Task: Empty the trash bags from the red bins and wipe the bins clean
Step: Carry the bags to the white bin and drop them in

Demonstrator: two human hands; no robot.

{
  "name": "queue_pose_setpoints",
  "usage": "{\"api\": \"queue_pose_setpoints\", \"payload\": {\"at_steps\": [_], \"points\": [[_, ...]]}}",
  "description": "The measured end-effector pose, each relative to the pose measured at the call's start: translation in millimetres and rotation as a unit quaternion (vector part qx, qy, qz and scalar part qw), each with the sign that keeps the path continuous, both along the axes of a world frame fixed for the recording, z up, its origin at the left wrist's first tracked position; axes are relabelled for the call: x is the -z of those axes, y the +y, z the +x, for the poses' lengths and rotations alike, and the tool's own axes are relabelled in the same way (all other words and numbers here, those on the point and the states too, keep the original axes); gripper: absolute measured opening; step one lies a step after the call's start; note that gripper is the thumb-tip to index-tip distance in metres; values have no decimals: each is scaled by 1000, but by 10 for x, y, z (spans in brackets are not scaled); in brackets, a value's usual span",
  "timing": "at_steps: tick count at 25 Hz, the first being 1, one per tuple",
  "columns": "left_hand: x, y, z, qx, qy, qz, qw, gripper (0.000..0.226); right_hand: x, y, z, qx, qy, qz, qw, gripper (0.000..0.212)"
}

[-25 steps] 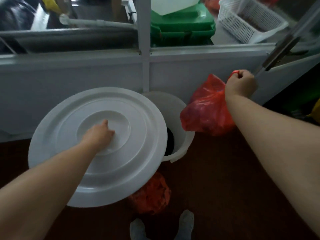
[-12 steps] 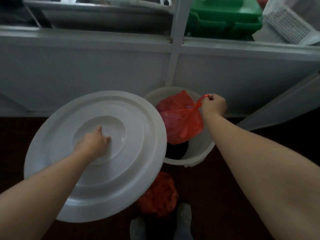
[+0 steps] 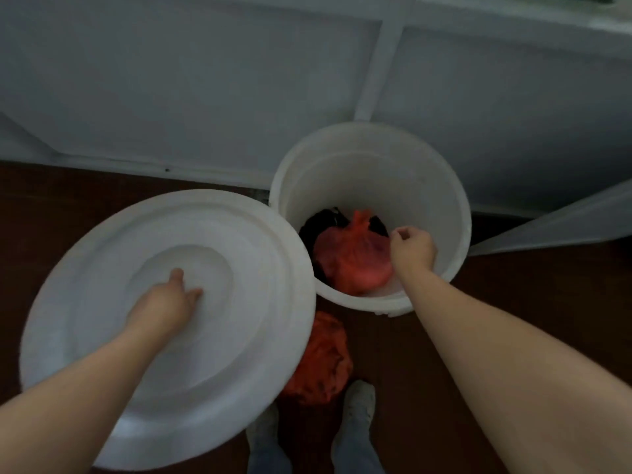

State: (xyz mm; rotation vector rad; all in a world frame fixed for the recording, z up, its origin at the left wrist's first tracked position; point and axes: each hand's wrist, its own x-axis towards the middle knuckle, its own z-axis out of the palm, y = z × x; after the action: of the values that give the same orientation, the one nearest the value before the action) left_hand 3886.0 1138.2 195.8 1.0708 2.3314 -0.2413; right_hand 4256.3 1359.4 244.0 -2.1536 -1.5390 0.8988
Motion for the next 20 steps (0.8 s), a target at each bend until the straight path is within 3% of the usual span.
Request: {"api": "queue_pose_setpoints", "payload": {"at_steps": [11, 20], "points": [[-107, -633, 87, -82, 9, -17, 996, 48, 25, -333, -626, -155, 24, -17, 987, 24], [48, -1954, 69, -175, 10, -31, 984, 39, 575, -1454, -1161, -346, 28, -23, 937, 26]]}}
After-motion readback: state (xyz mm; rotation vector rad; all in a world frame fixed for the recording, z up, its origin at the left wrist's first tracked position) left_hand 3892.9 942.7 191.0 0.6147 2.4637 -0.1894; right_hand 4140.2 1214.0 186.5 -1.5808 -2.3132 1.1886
